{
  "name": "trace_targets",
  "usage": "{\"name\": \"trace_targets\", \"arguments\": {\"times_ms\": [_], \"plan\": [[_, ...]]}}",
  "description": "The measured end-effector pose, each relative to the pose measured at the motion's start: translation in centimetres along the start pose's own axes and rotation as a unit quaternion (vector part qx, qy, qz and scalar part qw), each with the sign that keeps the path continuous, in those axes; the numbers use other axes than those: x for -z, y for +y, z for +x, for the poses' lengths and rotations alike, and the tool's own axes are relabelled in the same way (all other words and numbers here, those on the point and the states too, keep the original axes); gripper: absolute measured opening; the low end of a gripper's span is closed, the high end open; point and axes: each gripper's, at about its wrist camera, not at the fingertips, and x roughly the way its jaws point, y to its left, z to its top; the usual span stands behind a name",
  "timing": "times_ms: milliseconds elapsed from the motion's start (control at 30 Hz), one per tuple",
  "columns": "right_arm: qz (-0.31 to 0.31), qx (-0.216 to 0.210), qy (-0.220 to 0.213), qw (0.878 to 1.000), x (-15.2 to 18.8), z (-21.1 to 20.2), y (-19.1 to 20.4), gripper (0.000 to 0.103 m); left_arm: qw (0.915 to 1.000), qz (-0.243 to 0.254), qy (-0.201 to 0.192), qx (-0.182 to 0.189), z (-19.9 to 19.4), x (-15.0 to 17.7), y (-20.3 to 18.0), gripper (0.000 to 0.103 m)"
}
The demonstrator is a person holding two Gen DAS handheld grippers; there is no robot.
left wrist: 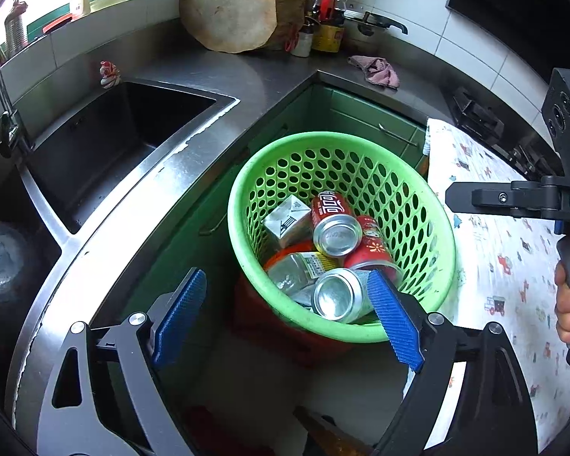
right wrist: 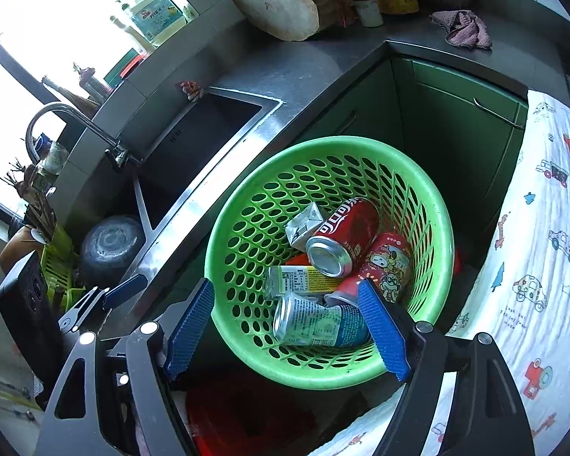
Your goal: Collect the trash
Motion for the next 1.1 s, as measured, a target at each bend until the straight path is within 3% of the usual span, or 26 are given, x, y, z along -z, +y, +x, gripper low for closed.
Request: {"name": "trace_targets", "arguments": {"times_ms": [500,1100], "plan": [[-0.040,0.049,-0.038,0.997,2.1,-4.3,-0.3,0.086,0.9996,0.003,-0.020,-0.019,-1.4,-0.3,-1.8,0.091],[-0.090,0.104,-0.074,0.988,9.2,-10.9,-1.4,0.092,0.9970,-0.021,-0.049,-0.056,-6.9,3.1,-6.2,0.097]]}}
